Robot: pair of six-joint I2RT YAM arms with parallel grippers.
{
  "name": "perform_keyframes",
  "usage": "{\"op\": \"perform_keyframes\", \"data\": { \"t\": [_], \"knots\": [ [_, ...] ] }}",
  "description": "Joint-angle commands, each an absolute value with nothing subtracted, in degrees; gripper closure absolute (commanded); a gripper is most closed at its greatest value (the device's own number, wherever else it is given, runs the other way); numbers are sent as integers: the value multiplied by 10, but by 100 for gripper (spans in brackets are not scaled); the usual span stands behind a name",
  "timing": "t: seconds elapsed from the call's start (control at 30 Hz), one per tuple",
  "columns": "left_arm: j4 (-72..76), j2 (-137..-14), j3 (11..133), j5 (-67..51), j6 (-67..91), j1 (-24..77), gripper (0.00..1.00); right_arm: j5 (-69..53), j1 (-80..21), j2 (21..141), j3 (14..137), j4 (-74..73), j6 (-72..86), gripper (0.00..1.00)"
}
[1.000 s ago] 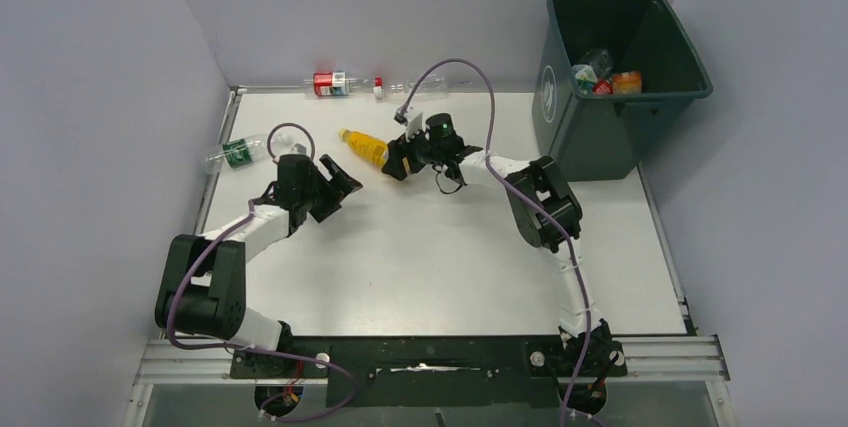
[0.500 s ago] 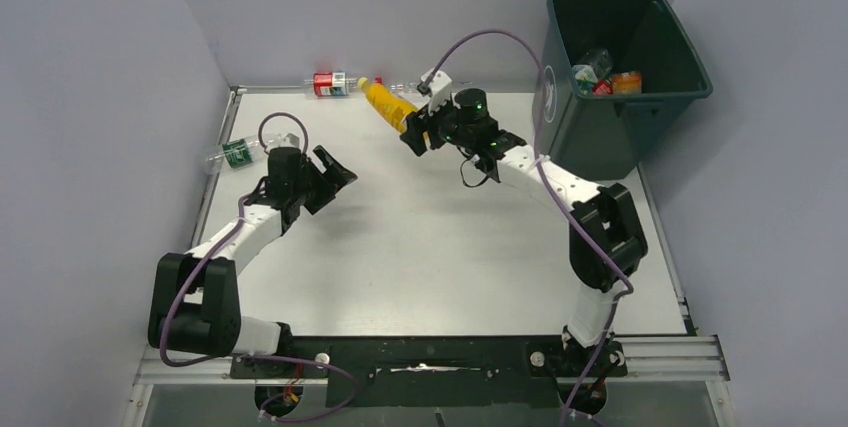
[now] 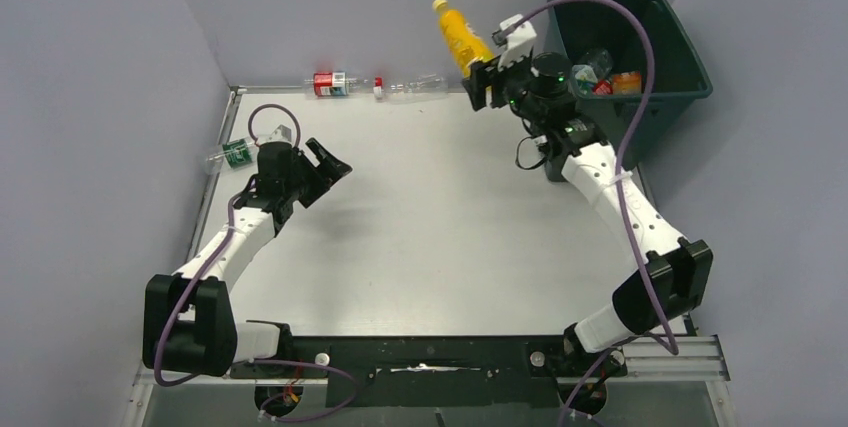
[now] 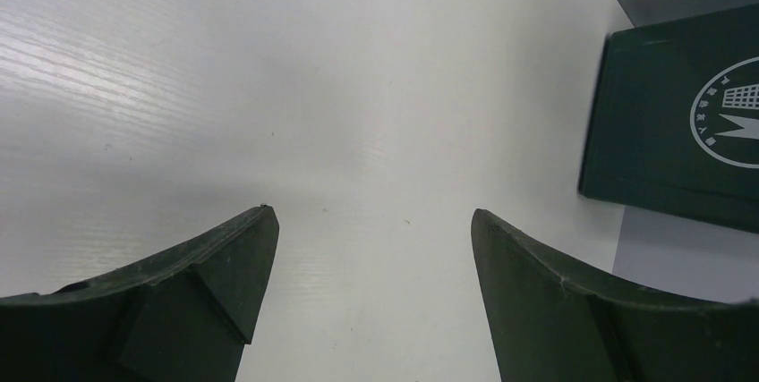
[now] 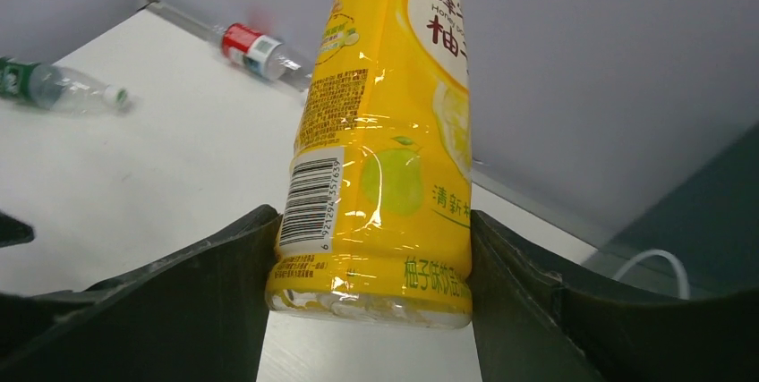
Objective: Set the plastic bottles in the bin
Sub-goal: Pick up the plastic bottle at the center of the board, then place the plastic bottle in the trash bin.
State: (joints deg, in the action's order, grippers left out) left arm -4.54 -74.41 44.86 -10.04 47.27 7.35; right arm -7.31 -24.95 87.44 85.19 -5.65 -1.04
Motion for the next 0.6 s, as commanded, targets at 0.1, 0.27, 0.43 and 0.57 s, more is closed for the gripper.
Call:
{"op": "perform_keyframes", "data": {
  "t": [0.1,0.27,0.43,0.57],
  "knots": [
    [-28,-729,458,-102,463,69,21,-31,-150,819,927,-105,-10,40],
    [-25,-731,454,-103,464,69,21,-66,-51,801,948,-126,31,39],
    [-22,-733,454,-103,465,70,21,-114,41,801,967,-140,84,38],
    [-27,-732,459,-102,463,70,21,-141,78,817,986,-154,104,36]
  ]
}}
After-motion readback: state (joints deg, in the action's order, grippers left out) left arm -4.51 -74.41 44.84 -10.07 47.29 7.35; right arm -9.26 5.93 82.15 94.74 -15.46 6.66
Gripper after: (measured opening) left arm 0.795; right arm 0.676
